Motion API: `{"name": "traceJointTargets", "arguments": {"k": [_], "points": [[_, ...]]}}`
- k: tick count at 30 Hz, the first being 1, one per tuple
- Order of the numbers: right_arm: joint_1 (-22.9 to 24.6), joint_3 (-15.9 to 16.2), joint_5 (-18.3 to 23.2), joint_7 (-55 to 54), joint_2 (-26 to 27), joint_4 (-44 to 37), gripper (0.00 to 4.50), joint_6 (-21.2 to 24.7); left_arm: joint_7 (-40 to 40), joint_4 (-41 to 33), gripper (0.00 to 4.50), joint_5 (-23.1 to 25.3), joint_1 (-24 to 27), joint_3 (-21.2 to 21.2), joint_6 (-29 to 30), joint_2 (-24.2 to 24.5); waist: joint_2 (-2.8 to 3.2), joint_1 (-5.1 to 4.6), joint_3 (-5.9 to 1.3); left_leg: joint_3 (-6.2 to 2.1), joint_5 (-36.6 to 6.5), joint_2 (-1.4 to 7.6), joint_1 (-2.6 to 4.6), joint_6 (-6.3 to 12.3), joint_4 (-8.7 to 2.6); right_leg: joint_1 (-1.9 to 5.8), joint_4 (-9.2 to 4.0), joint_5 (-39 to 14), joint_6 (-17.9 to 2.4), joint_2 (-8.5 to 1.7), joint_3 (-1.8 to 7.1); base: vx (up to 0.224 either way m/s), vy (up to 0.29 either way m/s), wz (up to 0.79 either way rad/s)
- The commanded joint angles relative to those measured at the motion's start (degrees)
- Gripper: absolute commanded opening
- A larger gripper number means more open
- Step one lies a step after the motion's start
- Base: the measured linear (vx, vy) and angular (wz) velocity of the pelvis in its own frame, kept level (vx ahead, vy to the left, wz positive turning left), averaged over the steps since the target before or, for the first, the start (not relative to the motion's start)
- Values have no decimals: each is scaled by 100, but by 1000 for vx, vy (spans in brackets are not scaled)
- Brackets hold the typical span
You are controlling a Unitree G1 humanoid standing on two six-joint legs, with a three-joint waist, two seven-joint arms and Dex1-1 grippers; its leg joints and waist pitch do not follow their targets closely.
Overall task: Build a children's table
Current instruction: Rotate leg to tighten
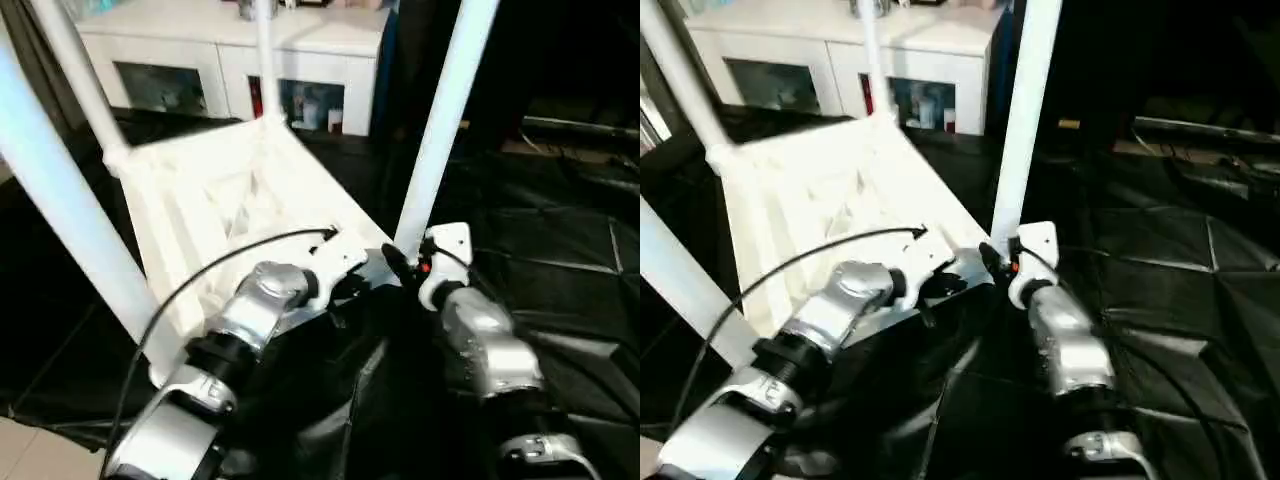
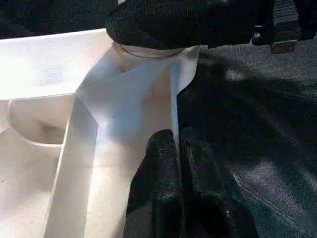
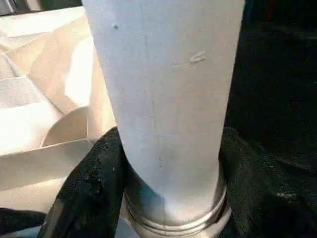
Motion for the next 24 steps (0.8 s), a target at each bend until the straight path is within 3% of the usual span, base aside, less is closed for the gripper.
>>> {"name": "traceJointTargets", "arguments": {"k": [1,2,7,10,14,15,18,22,24], "points": [[100,607,-81,474,212,251,242,73,30,222,0,-13,193,-252,-31,-252,-95,-2,-140,-35,-1992,54,-56,113,-433,82,-564,-2855,-529,-266,104,0,0,0],[100,607,-81,474,212,251,277,73,30,222,0,-13,193,-252,-31,-252,-92,0,-142,-36,-1996,56,-63,133,-434,87,-555,-2787,-548,-265,105,0,0,0],[40,599,-74,825,-32,210,320,-121,-502,88,0,-109,288,-288,-367,4,-101,3,-159,-26,-1886,60,-83,196,-433,106,-530,-2502,-662,-272,108,0,0,0],[34,815,-78,1795,-493,97,320,-283,-999,-143,0,-167,402,-309,-359,349,-139,13,-194,-4,-1588,68,-124,317,-398,159,-474,-2066,-808,-282,110,0,0,0],[88,928,2,2404,-741,-55,320,-325,-1256,-258,0,-204,460,-325,-397,513,-122,38,-214,29,-1283,79,-125,415,-359,176,-418,-1460,-1057,-269,104,0,0,0],[137,959,131,2837,-904,-193,320,-349,-1482,-375,0,-256,520,-338,-393,642,-136,49,-216,36,-1241,81,-123,439,-355,181,-412,-1387,-1080,-270,103,0,0,0],[220,1001,429,3754,-1291,-410,320,-392,-2175,-833,0,-515,746,-372,-420,951,-106,77,-217,34,-1026,107,-147,573,-341,195,-347,-902,-1245,-271,89,0,0,0],[250,1014,608,4422,-1606,-471,320,-363,-2739,-1272,0,-755,939,-441,-321,1223,-75,93,-228,48,-935,127,-107,657,-327,184,-308,-591,-1454,-267,81,0,0,0],[260,1022,645,4736,-1764,-502,320,-320,-3045,-1462,0,-820,1023,-504,-257,1389,-89,97,-227,53,-872,127,-105,675,-322,193,-284,-420,-1520,-252,75,0,0,0]]}}
